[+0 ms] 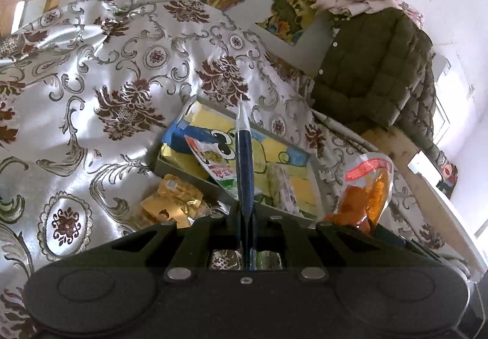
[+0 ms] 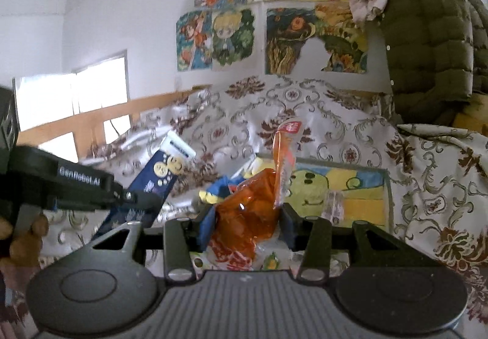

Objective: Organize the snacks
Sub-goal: 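Carry the dark blue package to the tray while the right tool carries the orange jerky packet there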

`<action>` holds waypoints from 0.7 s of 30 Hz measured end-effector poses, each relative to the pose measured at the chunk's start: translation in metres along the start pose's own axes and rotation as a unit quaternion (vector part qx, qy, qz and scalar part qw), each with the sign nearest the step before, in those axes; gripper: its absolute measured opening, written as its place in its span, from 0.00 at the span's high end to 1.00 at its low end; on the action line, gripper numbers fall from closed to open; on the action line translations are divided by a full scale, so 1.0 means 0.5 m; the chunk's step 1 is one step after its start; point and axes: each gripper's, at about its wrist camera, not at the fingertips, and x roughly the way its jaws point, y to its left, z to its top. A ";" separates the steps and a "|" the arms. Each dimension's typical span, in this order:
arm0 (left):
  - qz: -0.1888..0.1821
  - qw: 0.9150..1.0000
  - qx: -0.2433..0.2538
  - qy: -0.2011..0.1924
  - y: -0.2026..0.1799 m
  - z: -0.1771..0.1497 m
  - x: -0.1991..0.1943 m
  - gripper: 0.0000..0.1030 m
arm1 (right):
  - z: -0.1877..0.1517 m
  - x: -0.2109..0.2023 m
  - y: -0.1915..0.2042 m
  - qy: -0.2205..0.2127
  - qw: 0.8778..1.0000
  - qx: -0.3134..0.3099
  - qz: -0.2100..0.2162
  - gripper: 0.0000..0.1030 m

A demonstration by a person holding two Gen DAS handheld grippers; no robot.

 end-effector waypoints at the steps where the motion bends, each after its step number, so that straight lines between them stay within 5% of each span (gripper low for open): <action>1: -0.001 1.000 -0.003 -0.003 0.000 -0.001 -0.001 0.94 | 0.003 0.002 -0.004 -0.003 1.000 0.004 0.002 0.52; 7: -0.025 0.998 0.047 -0.032 -0.032 0.007 0.014 0.94 | 0.021 0.028 -0.027 -0.007 1.000 0.012 0.001 0.52; 15: -0.052 0.994 0.092 -0.025 -0.051 0.077 0.125 0.94 | 0.079 0.096 -0.055 0.009 1.000 -0.025 -0.015 0.52; 21: -0.035 0.996 0.065 -0.048 -0.038 0.144 0.239 0.94 | 0.083 0.162 -0.105 0.001 0.999 0.003 -0.039 0.52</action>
